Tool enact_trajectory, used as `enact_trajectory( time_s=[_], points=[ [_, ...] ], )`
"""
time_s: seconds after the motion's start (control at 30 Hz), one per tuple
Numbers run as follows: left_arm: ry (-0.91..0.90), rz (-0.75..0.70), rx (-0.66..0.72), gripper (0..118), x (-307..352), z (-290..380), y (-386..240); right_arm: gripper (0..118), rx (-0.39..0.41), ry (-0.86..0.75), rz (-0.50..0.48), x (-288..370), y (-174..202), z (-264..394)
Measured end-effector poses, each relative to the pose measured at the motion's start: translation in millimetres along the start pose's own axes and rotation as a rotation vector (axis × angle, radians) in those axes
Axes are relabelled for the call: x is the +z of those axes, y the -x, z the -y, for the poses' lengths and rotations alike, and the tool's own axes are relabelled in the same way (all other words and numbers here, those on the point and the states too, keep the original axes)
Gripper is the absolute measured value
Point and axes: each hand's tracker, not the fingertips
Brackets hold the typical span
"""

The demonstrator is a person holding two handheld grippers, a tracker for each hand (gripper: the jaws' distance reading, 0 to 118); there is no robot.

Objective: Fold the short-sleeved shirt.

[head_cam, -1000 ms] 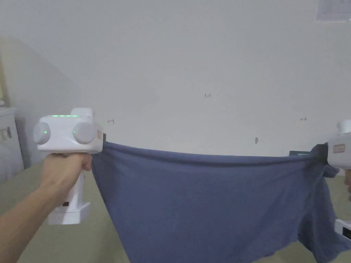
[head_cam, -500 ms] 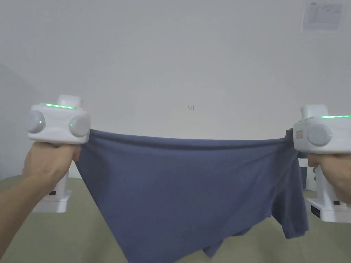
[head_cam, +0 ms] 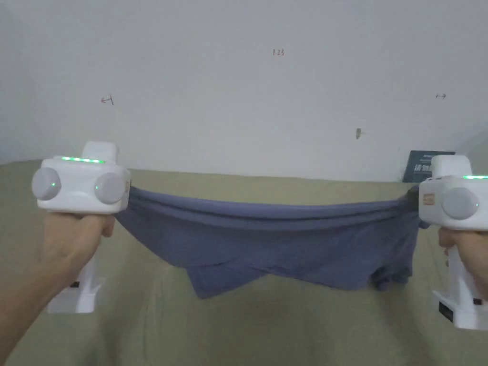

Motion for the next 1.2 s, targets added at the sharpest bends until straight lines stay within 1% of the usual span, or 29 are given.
enact_trajectory(
  time_s=[0.1, 0.2, 0.23, 0.3, 0.33, 0.4, 0.47, 0.5, 0.57, 0.63, 0.7, 0.77, 0.83, 0.93, 1.17, 1.2],
  points=[
    [0.015, 0.004, -0.047, 2, 7, 40, -3, 11, -0.02, 0.038, -0.005, 4, -4, 33],
    [0.04, 0.038, -0.053, 2, 30, 70, 1, 11, -0.022, 0.047, -0.01, 28, -10, 65],
    [0.038, 0.043, -0.051, 2, 38, 77, 3, 11, -0.017, 0.051, -0.008, 38, -12, 72],
    [0.039, 0.05, -0.051, 2, 59, 92, 8, 11, -0.045, 0.059, -0.029, 60, -19, 87],
    [0.044, 0.054, -0.054, 2, 72, 96, 11, 11, -0.026, 0.064, -0.027, 75, -21, 95],
    [0.043, 0.067, -0.041, 2, 96, 107, 20, 11, -0.021, 0.065, -0.041, 96, -33, 108],
    [0.054, 0.091, -0.025, 2, 124, 118, 30, 11, -0.044, 0.079, -0.05, 123, -43, 125],
    [0.06, 0.093, -0.031, 2, 137, 123, 34, 11, -0.072, 0.07, -0.058, 141, -45, 135],
    [0.079, 0.115, -0.018, 2, 165, 142, 45, 11, -0.094, 0.104, -0.073, 168, -54, 158],
    [0.087, 0.144, -0.019, 2, 190, 165, 54, 11, -0.088, 0.122, -0.073, 195, -61, 183],
    [0.13, 0.151, -0.018, 2, 210, 194, 61, 11, -0.084, 0.172, -0.092, 217, -66, 211],
    [0.178, 0.172, 0.003, 2, 219, 221, 65, 11, -0.081, 0.189, -0.082, 232, -68, 238],
    [0.214, 0.195, 0.011, 2, 221, 243, 67, 11, -0.066, 0.226, -0.079, 235, -67, 260],
    [0.27, 0.184, 0.011, 2, 214, 268, 64, 11, -0.08, 0.276, -0.071, 226, -65, 281],
    [0.333, 0.187, 0.036, 2, 198, 287, 66, 11, -0.065, 0.349, -0.054, 204, -64, 300],
    [0.344, 0.187, 0.036, 2, 197, 288, 66, 14, -0.073, 0.349, -0.056, 203, -65, 301]
  ],
)
